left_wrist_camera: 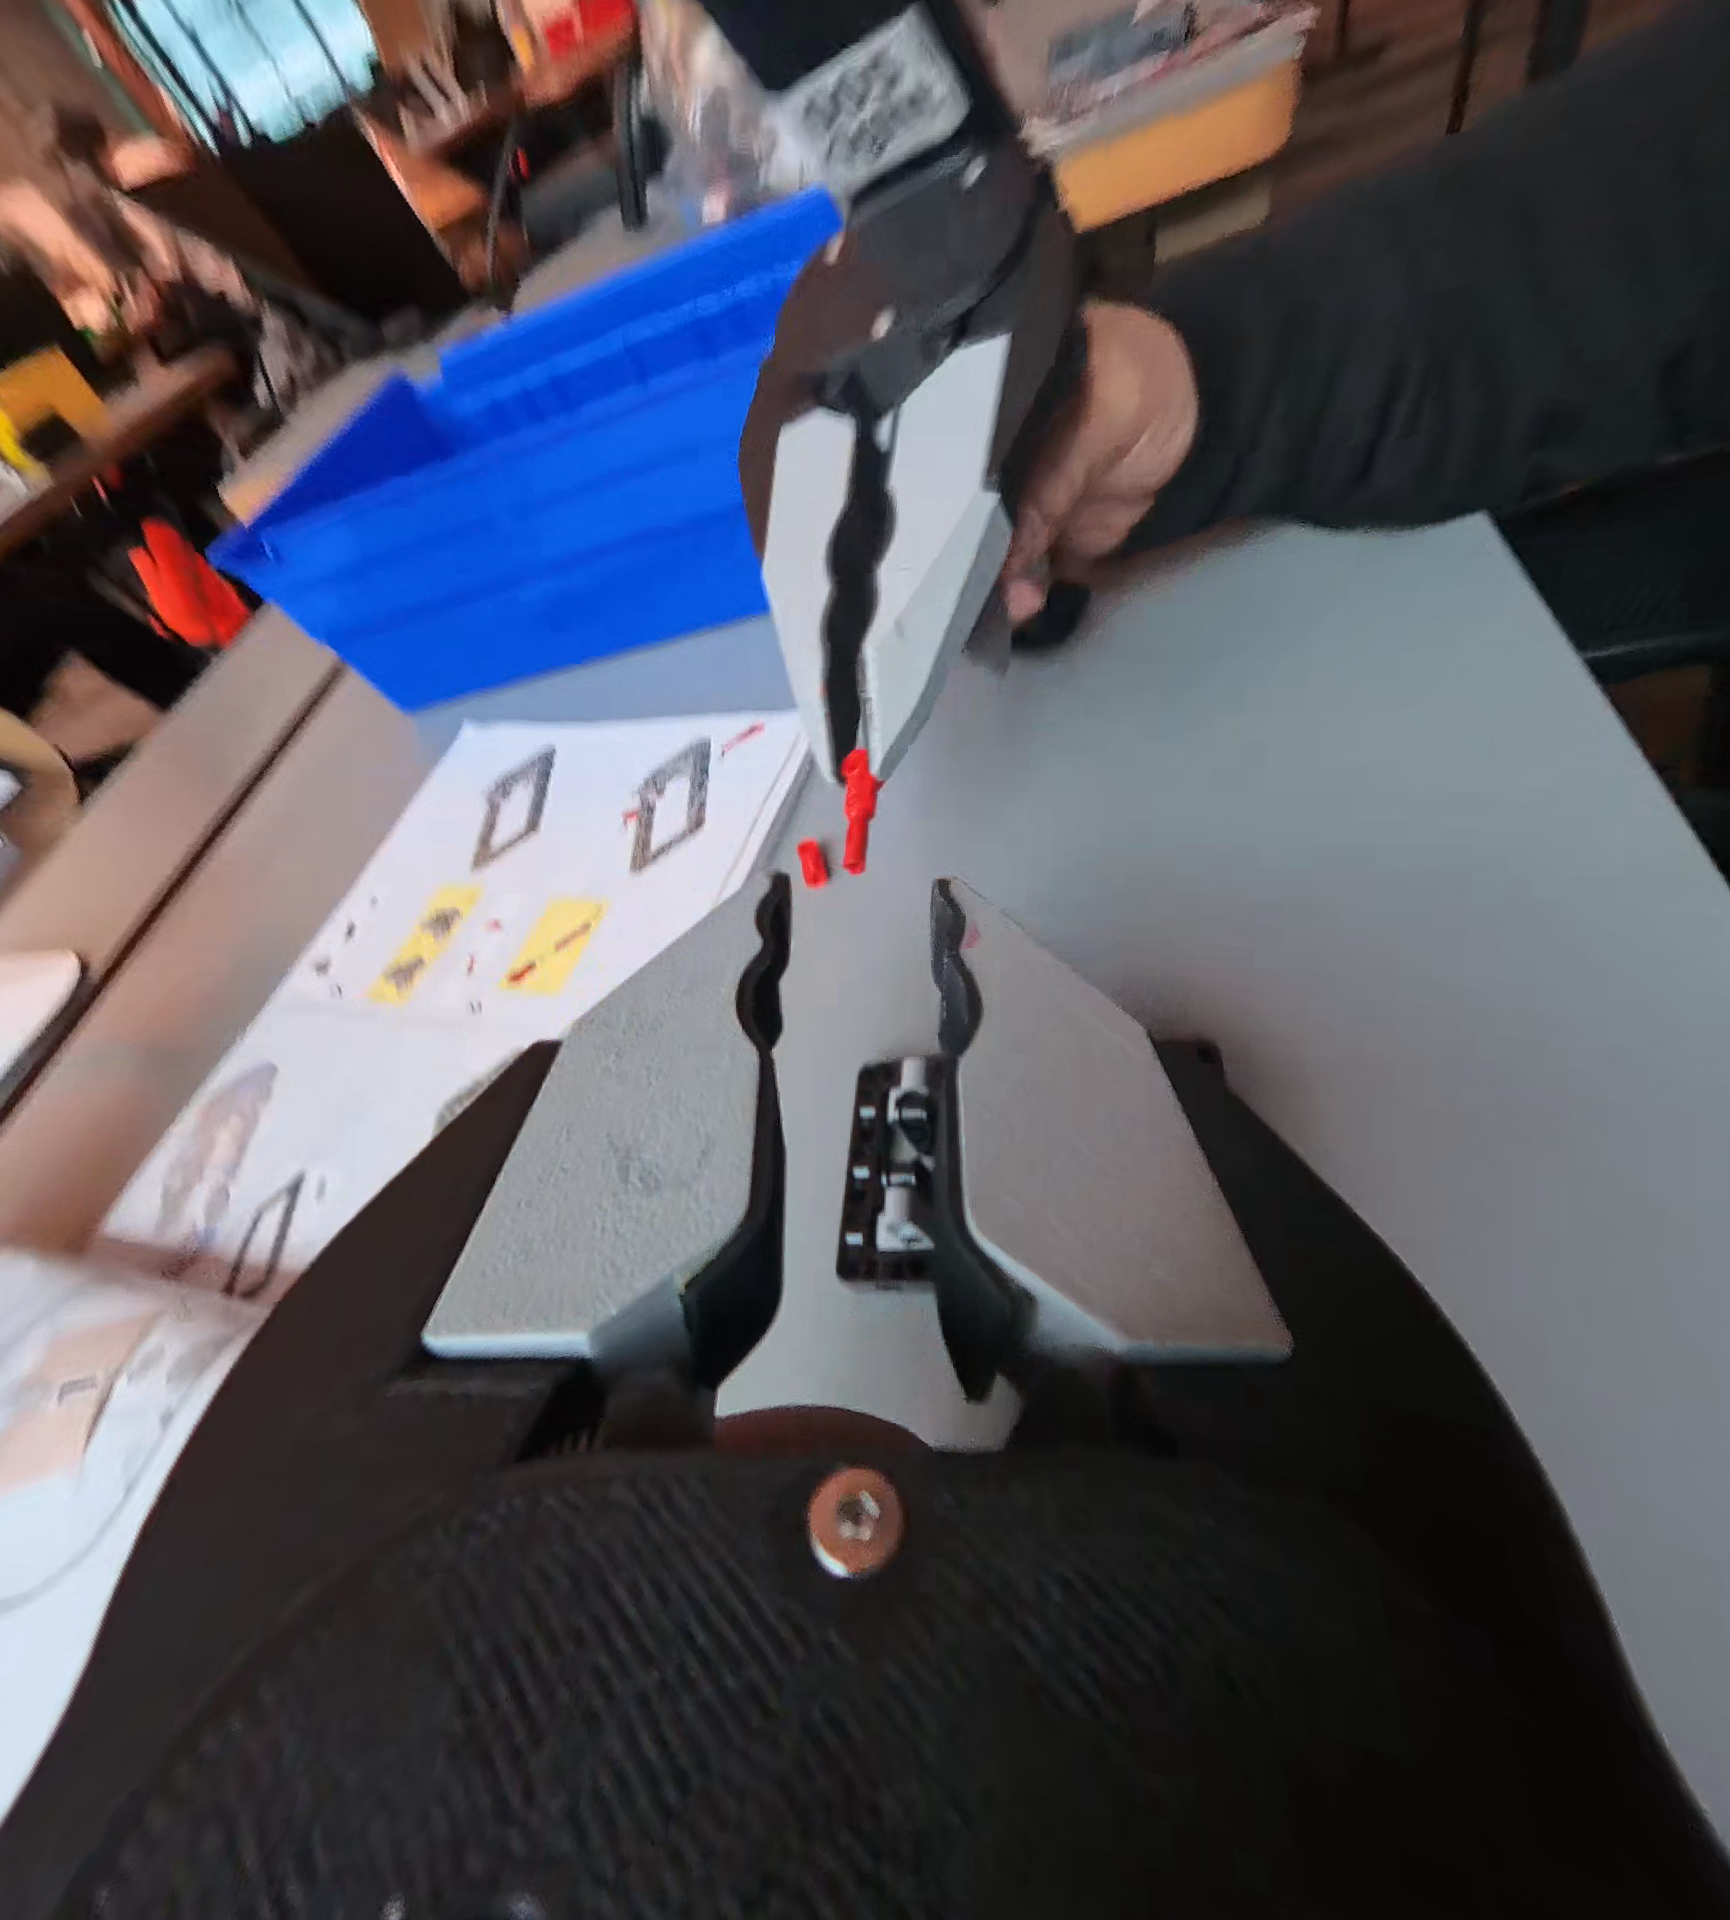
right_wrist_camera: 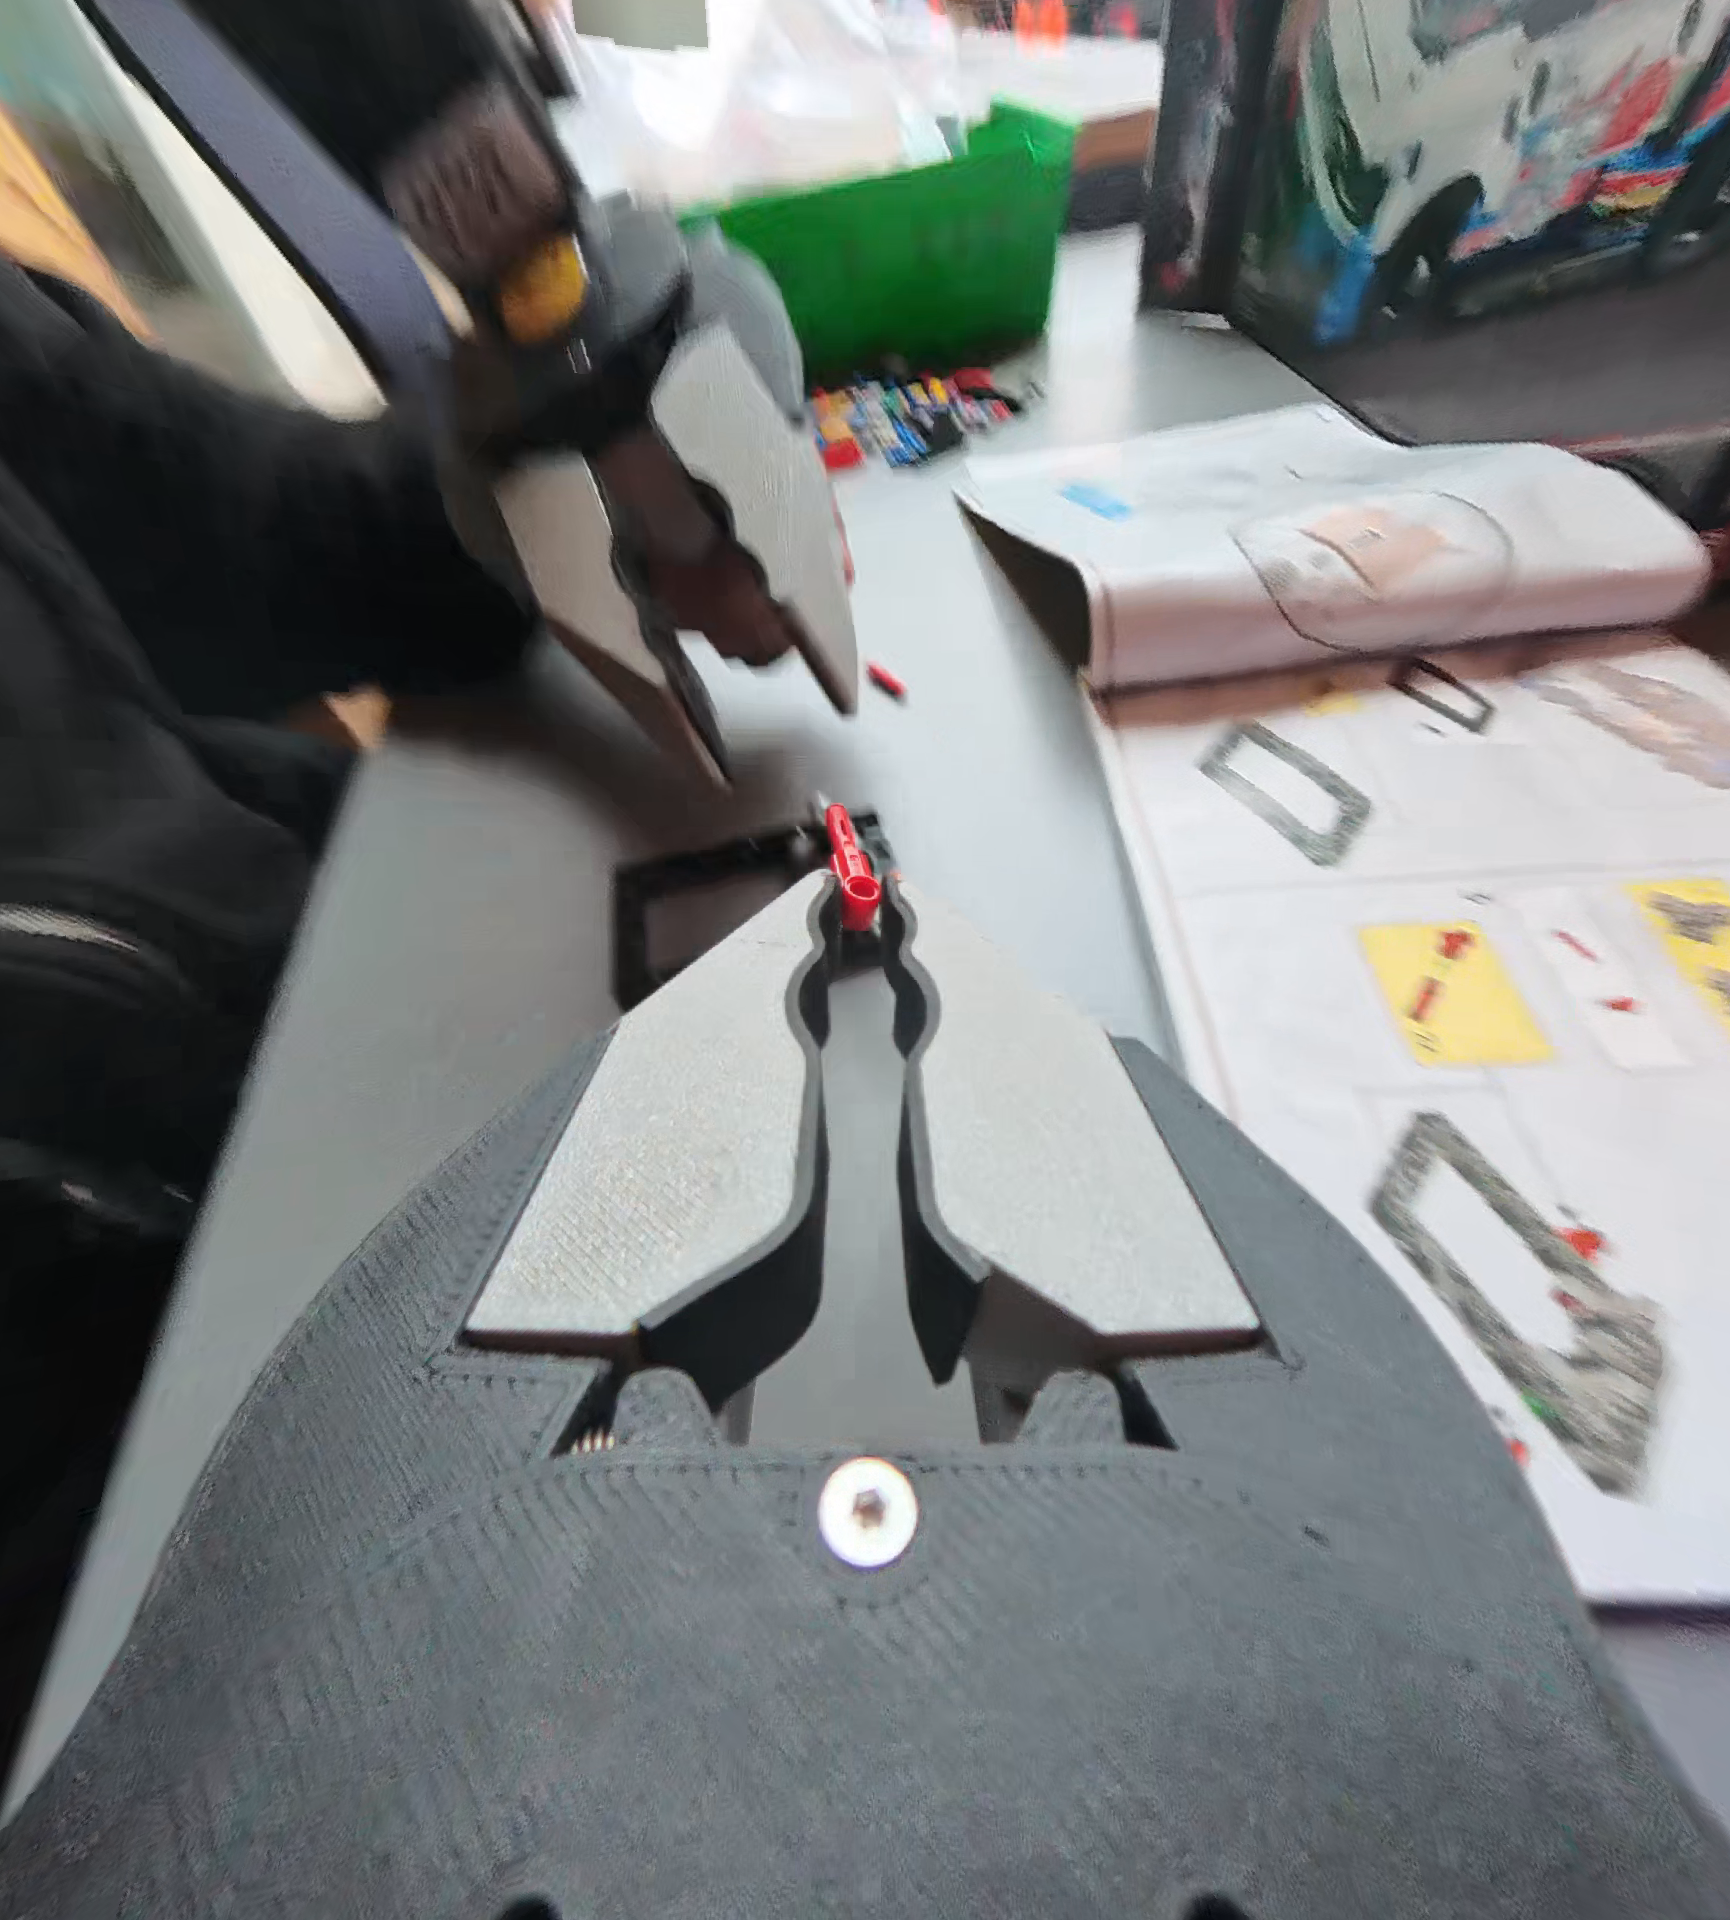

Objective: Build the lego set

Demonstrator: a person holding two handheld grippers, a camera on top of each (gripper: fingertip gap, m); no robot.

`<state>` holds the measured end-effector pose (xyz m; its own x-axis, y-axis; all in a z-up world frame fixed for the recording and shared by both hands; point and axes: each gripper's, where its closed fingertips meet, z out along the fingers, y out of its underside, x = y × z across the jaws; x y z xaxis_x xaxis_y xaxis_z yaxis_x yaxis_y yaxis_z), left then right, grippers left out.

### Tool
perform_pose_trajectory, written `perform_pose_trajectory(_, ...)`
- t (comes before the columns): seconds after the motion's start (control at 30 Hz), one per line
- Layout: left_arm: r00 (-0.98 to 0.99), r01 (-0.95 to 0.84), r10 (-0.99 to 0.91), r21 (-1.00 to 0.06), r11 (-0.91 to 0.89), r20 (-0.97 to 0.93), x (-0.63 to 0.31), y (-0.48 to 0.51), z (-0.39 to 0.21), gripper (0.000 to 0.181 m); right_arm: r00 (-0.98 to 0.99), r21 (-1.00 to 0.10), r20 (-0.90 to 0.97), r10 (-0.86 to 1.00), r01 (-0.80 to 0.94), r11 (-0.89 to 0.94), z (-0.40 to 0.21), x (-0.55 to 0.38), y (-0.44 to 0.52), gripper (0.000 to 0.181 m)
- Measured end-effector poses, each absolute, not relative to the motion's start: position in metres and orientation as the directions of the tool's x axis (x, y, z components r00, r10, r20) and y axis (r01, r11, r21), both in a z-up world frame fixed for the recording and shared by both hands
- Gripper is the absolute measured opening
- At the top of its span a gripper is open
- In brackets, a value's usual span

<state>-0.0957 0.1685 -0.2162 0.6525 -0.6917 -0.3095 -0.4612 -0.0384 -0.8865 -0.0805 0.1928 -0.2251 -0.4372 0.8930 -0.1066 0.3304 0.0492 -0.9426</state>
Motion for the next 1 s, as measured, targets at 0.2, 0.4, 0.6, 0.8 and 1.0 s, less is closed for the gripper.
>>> perform_pose_trajectory(0.2, 0.635, -0.553, -0.745, -0.794, -0.254, -0.204, -0.104, 0.164, -0.249, 0.028, -0.440, -0.799, 0.151, 0.885, 0.473, 0.372, -0.275, -0.078, 0.190, 0.004)
perform_pose_trajectory(0.4, 0.588, -0.646, -0.789, -0.690, -0.327, -0.177, -0.110, 0.163, -0.276, 0.028, -0.475, -0.765, 0.194, 0.858, 0.475, 0.436, -0.281, -0.083, 0.182, 0.004)
perform_pose_trajectory(0.6, 0.563, -0.650, -0.819, -0.671, -0.356, -0.110, -0.112, 0.160, -0.287, 0.029, -0.528, -0.726, 0.198, 0.826, 0.488, 0.486, -0.291, -0.081, 0.176, 0.005)
perform_pose_trajectory(0.8, 0.567, -0.636, -0.814, -0.695, -0.335, -0.127, -0.114, 0.164, -0.289, 0.024, -0.520, -0.727, 0.185, 0.834, 0.498, 0.472, -0.291, -0.084, 0.177, 0.005)
perform_pose_trajectory(1.0, 0.578, -0.588, -0.811, -0.737, -0.332, -0.096, -0.114, 0.165, -0.288, 0.016, -0.497, -0.733, 0.149, 0.855, 0.525, 0.433, -0.291, -0.084, 0.179, 0.004)
